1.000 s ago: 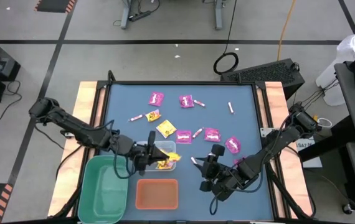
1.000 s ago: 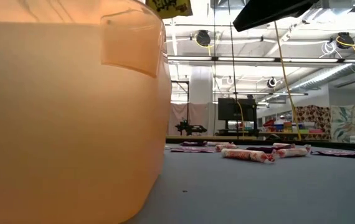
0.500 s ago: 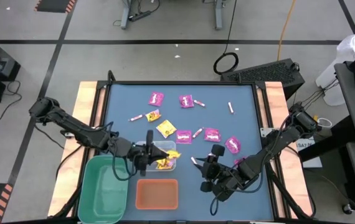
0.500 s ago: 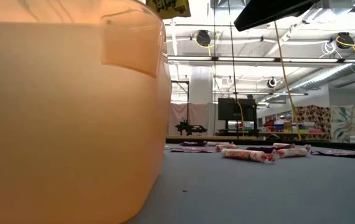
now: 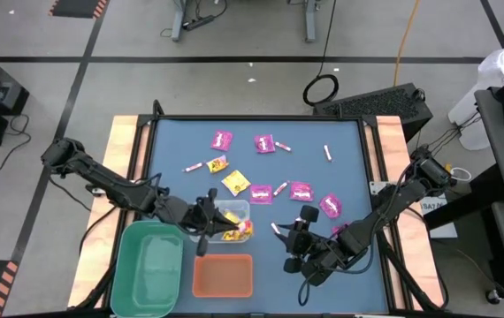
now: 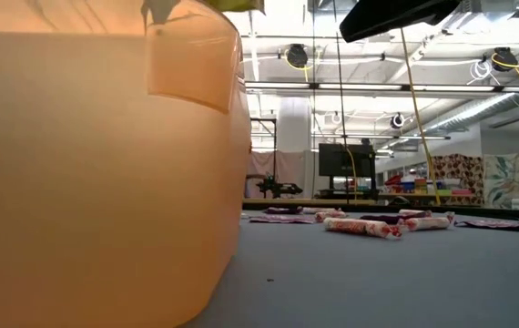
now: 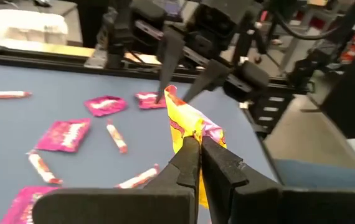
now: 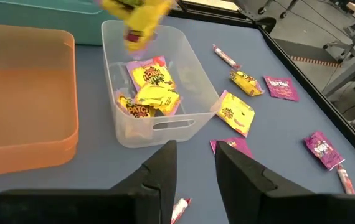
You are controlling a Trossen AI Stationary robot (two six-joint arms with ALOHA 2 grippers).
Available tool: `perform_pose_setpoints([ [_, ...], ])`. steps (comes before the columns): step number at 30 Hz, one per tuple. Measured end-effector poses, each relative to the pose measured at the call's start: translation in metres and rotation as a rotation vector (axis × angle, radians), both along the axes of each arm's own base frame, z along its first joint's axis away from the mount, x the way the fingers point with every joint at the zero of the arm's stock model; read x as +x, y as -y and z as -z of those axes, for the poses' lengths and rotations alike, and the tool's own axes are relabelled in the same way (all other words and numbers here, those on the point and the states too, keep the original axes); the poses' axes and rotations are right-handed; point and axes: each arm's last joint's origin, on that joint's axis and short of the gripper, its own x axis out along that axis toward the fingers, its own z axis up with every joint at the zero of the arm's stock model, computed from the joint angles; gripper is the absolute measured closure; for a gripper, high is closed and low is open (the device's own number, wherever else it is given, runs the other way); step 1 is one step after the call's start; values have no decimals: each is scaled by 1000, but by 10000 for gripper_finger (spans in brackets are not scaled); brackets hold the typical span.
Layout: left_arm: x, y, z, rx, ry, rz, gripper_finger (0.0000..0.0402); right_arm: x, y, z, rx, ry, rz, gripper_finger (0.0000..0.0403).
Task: Sort candy
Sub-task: Put the yellow candy into the transparent bin
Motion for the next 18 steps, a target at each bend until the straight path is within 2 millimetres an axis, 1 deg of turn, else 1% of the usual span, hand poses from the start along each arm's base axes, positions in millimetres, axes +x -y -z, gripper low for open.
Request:
perform_pose_setpoints([
  [7,0,0,0,-2,2,1,386,0,0,0,-1,-1,-1,303],
  [15,0,0,0,33,8,8,386,0,0,0,-1,-1,-2,303],
  [18,0,0,0,116,23,29,386,0,0,0,-1,-1,-2,303],
])
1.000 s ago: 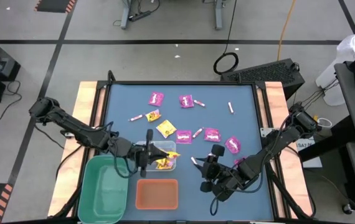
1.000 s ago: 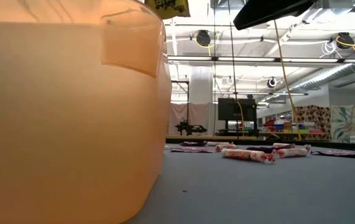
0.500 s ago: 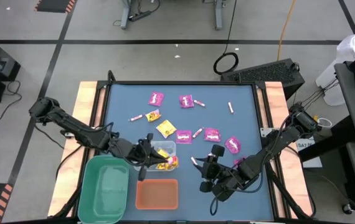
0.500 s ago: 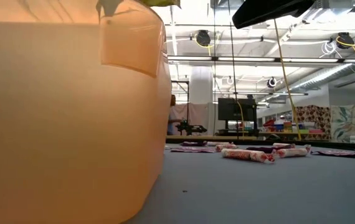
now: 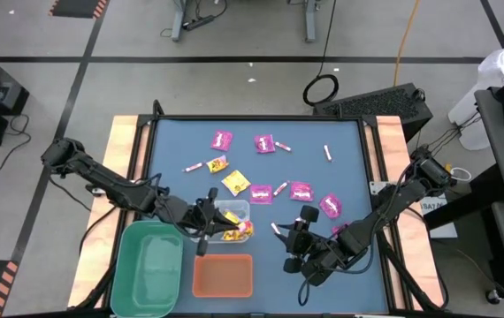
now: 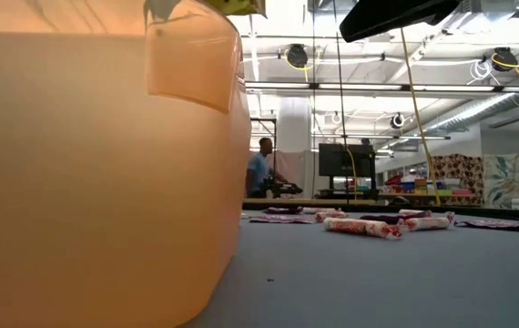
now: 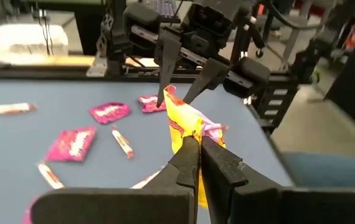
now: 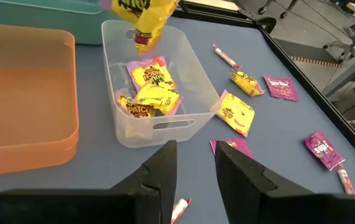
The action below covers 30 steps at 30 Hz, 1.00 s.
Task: Sort candy
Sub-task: Put the yellow candy into the transparent bin
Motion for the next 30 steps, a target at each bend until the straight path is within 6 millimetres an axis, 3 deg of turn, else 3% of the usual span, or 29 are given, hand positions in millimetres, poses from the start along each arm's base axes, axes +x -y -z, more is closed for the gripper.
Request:
perform_pose_setpoints([
  [17,0,0,0,638,113,163,386,0,0,0,0,0,0,303],
  [21,0,-1,0,603,100,129,386,0,0,0,0,0,0,303],
  [26,0,-5,-1,293,39,-103,386,0,0,0,0,-1,-1,303],
  [30,-1,-6,1,217,6,-129,386,0,0,0,0,-1,0,303],
])
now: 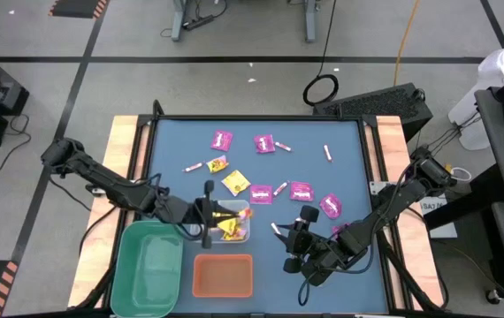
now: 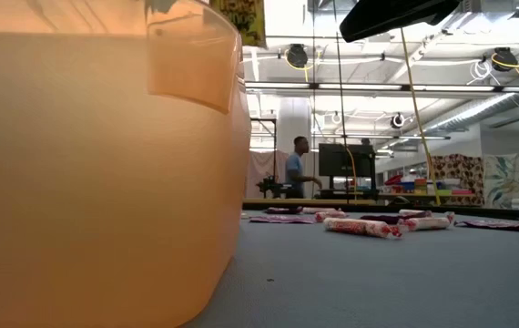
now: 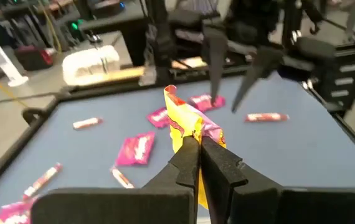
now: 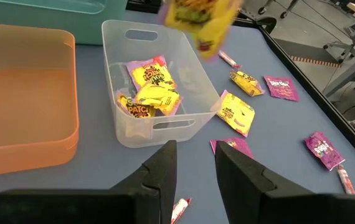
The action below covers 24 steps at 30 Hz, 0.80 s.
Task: Sort candy
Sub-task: Put the yellow candy into the transparent bin
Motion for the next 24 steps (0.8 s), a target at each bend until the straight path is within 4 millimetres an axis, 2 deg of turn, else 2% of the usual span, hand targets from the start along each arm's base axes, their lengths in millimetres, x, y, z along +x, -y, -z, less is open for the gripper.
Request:
perform_pose_setpoints([
  [6,-4,0,12,26,-135,60,386,0,0,0,13,-8,-10,303],
  [15,-13,-6,29,59,-320,-21,386,0,-1,1,17,-12,-15,303],
  [24,-20,-9,38,-7,-423,-84,386,0,-1,1,19,-9,-11,303],
])
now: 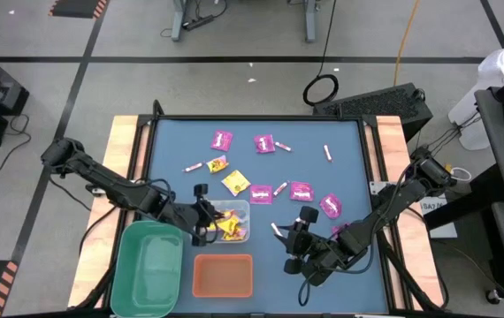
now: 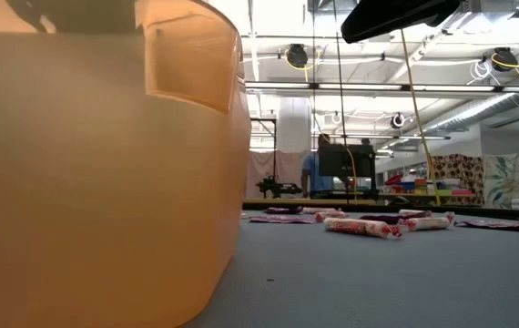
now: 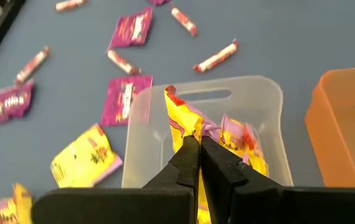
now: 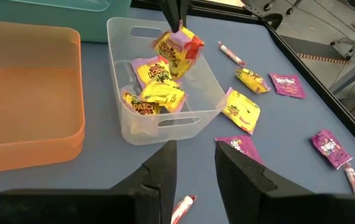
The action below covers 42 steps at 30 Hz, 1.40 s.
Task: Sort candy
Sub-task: Put the yellow candy into the transparent bin
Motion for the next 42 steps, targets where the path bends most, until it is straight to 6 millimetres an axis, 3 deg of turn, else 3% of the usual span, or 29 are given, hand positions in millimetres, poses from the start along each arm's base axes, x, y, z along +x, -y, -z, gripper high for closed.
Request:
perform_pose_setpoints([
  [22,5,3,16,-97,-67,-84,384,0,0,0,4,5,1,303],
  [26,5,4,16,-140,-78,-83,354,1,1,0,33,26,31,303],
  [34,5,1,16,-86,-46,-139,247,10,16,-1,19,60,119,303],
  [42,9,3,-5,-117,19,-139,228,34,57,9,-76,-52,168,303],
])
